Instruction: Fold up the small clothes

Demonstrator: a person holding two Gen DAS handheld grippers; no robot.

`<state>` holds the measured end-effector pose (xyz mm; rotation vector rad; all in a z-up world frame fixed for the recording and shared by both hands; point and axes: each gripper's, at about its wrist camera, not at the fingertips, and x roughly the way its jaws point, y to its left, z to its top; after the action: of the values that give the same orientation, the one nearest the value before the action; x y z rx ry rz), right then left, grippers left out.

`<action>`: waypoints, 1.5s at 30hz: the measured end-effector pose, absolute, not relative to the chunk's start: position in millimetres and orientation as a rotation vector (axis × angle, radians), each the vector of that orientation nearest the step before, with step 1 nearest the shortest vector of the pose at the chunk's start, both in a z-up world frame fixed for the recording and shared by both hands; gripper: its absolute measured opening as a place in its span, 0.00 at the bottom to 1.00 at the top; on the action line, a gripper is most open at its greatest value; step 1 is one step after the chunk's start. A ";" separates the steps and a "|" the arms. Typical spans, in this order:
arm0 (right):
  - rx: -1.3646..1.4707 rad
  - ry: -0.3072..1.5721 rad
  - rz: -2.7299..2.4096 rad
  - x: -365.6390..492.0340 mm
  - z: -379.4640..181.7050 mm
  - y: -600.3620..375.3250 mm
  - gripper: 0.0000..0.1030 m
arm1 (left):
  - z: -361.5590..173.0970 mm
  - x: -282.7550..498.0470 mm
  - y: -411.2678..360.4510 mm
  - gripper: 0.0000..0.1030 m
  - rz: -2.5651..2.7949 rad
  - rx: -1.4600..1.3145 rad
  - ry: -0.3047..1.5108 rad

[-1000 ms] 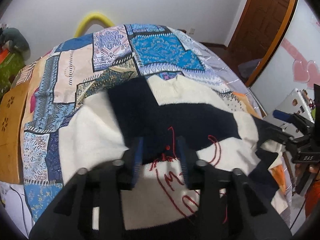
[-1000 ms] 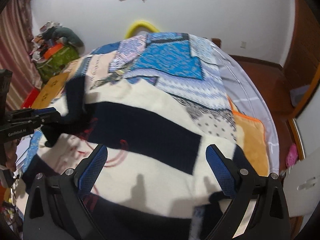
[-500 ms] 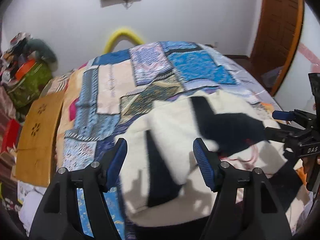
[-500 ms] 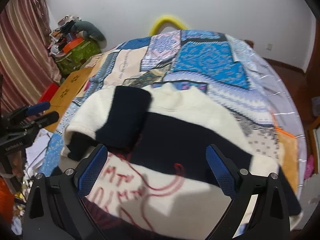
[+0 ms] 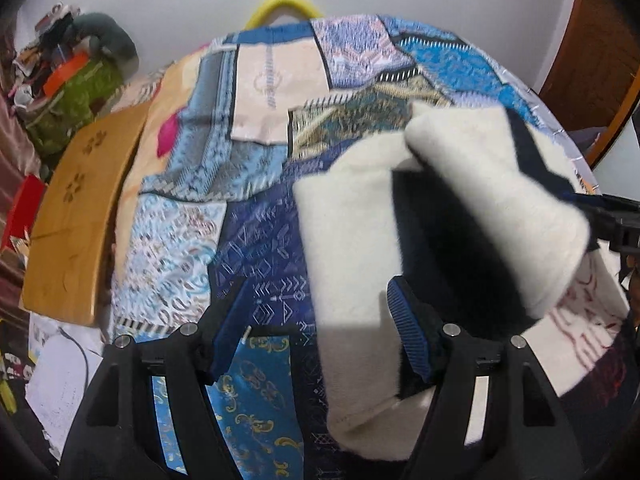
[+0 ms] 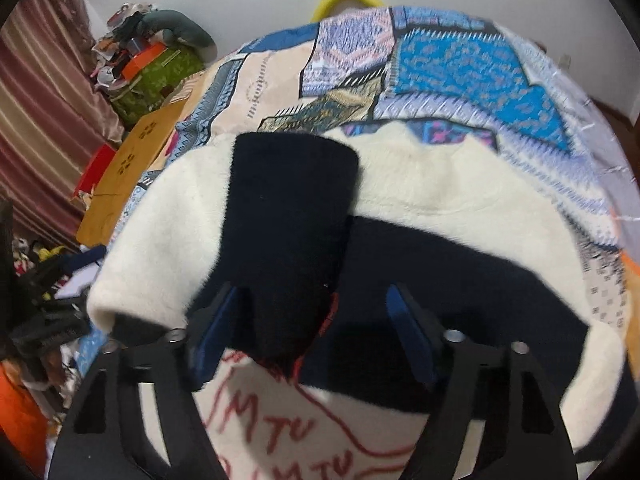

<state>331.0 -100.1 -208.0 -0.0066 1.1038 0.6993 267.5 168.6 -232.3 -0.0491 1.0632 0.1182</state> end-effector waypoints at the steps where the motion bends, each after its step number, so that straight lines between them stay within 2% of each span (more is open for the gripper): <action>1: 0.000 1.109 0.700 331.2 -209.8 -97.2 0.62 | -236.0 268.0 168.1 0.67 0.117 -0.046 1.071; 2: -0.003 1.101 0.699 330.4 -209.9 -95.2 0.61 | -241.1 268.7 167.4 0.67 0.117 -0.039 1.081; 4: -0.013 1.079 0.708 327.6 -208.4 -92.5 0.53 | -249.3 269.5 165.2 0.67 0.116 -0.026 1.093; 8: -0.009 1.059 0.730 326.0 -203.1 -95.0 0.21 | -252.3 268.8 163.7 0.69 0.109 -0.033 1.084; 12: 0.008 0.993 0.715 321.0 -186.5 -109.0 0.11 | -254.3 269.4 162.2 0.70 0.111 -0.040 1.085; 22: -0.046 0.824 0.639 301.4 -129.6 -168.8 0.10 | -254.8 270.0 161.0 0.75 0.131 -0.040 1.080; 33: -0.030 0.778 0.635 293.6 -115.0 -197.6 0.10 | -253.6 271.5 151.2 0.76 0.154 0.021 1.081; 37: -0.031 0.804 0.578 309.6 -127.5 -207.1 0.10 | -253.4 271.7 149.4 0.76 0.160 0.030 1.082; 38: -0.035 0.817 0.557 315.6 -134.5 -208.6 0.11 | -253.4 271.5 149.0 0.76 0.161 0.031 1.081; 41: -0.033 0.886 0.517 336.8 -161.1 -211.6 0.23 | -253.5 271.6 147.1 0.76 0.164 0.041 1.080; 44: -0.043 0.946 0.505 353.4 -184.5 -206.8 0.25 | -254.2 270.8 145.8 0.76 0.166 0.049 1.075; 45: -0.044 0.966 0.513 358.8 -191.6 -204.9 0.30 | -254.5 270.6 145.8 0.76 0.167 0.050 1.073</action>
<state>358.8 -204.9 -191.6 -0.0443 0.9659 0.5126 270.6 145.8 -254.5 0.0499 1.0729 0.1672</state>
